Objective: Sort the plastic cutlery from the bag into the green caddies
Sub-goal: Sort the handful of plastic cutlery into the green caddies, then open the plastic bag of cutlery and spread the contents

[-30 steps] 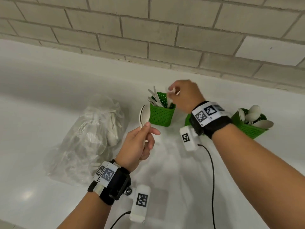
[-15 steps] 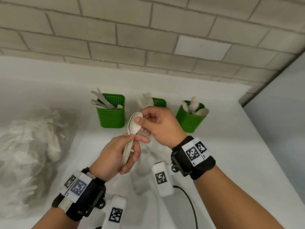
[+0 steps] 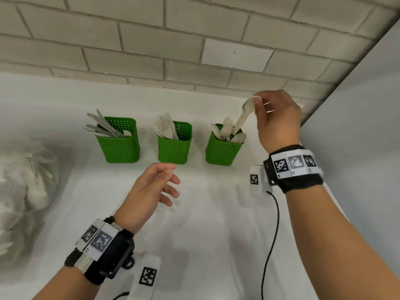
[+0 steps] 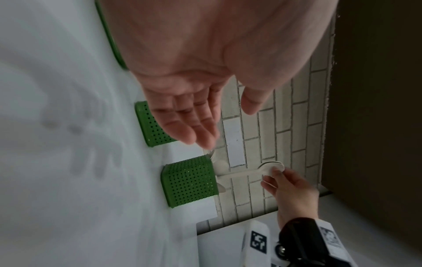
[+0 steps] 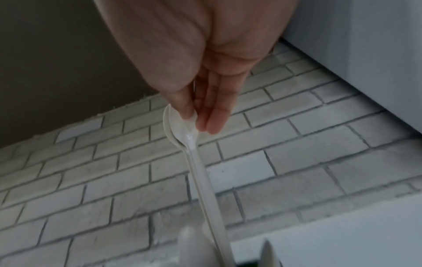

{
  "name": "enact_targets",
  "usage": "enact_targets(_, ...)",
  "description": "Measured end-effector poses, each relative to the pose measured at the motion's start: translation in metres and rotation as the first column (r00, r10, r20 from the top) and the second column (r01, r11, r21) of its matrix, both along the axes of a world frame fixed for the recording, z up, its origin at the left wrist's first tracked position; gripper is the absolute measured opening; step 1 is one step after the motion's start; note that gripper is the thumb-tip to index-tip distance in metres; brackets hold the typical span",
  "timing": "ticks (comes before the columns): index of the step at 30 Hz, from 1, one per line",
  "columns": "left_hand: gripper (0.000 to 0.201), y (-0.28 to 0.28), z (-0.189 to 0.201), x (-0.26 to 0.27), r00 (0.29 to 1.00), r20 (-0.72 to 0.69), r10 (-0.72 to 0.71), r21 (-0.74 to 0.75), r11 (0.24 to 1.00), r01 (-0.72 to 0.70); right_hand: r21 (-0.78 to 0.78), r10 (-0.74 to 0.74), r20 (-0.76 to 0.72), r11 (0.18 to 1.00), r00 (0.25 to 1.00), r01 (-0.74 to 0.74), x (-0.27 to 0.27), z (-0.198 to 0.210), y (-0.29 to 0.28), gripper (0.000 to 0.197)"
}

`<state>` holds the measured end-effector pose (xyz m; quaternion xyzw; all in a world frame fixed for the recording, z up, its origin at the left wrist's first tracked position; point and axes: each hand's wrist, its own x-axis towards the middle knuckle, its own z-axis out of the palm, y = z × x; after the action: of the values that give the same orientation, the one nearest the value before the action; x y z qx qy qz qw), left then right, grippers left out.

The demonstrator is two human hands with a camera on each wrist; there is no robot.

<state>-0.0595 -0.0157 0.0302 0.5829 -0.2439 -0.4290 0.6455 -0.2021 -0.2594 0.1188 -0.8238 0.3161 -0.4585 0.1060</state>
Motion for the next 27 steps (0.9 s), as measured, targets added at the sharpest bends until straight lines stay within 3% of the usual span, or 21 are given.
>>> enact_targets(3,0.021,0.003,0.002,-0.002,1.000,0.005,0.027,0.007,1.000,-0.027,0.080,-0.012,-0.116,0.997,0.993,0.022,0.008,-0.026,-0.009,0.017)
enact_targets(6,0.018,0.005,0.001,-0.001,0.998,0.025,0.050,0.010,0.999,-0.050,0.215,-0.045,-0.424,0.965,0.904,0.149,0.016,-0.044,-0.012,0.021)
enact_targets(7,0.018,0.006,0.001,0.000,0.998,0.026,0.055,0.004,0.998,-0.055,0.249,-0.043,-0.457,0.953,0.889,0.174,0.017,-0.047,-0.010,0.023)
enact_targets(11,0.019,0.013,0.008,0.004,0.989,-0.088,0.117,-0.034,0.992,-0.120,0.244,-0.020,-0.331,0.964,0.943,0.106,0.023,-0.048,0.001,0.024)
enact_targets(14,0.030,0.028,0.029,0.016,0.959,-0.215,0.183,-0.079,0.976,-0.204,0.199,0.011,-0.437,0.976,0.899,0.085,0.025,-0.050,0.006,0.024)
enact_targets(18,0.009,0.076,0.059,0.063,0.919,-0.027,0.393,-0.155,0.907,-0.392,0.197,0.043,-0.232,0.980,0.972,0.003,0.032,-0.037,0.023,0.022)
enact_targets(22,0.011,0.143,0.077,0.129,0.716,0.164,0.678,-0.163,0.735,-0.658,0.260,0.198,-0.074,0.950,0.977,-0.172,0.057,-0.014,0.085,0.015)
enact_targets(24,0.007,0.176,0.070,0.161,0.600,0.335,0.727,-0.083,0.657,-0.749,0.485,0.386,-0.045,0.815,0.921,-0.318,0.080,-0.014,0.126,0.014)
enact_targets(25,0.019,0.189,0.062,0.177,0.562,0.426,0.709,-0.002,0.622,-0.783,0.623,0.485,-0.006,0.686,0.875,-0.376,0.093,-0.017,0.145,0.015)
enact_targets(27,0.045,0.206,0.044,0.203,0.572,0.579,0.582,0.245,0.545,-0.802,0.819,0.611,0.054,0.426,0.790,-0.385,0.123,-0.029,0.182,0.024)
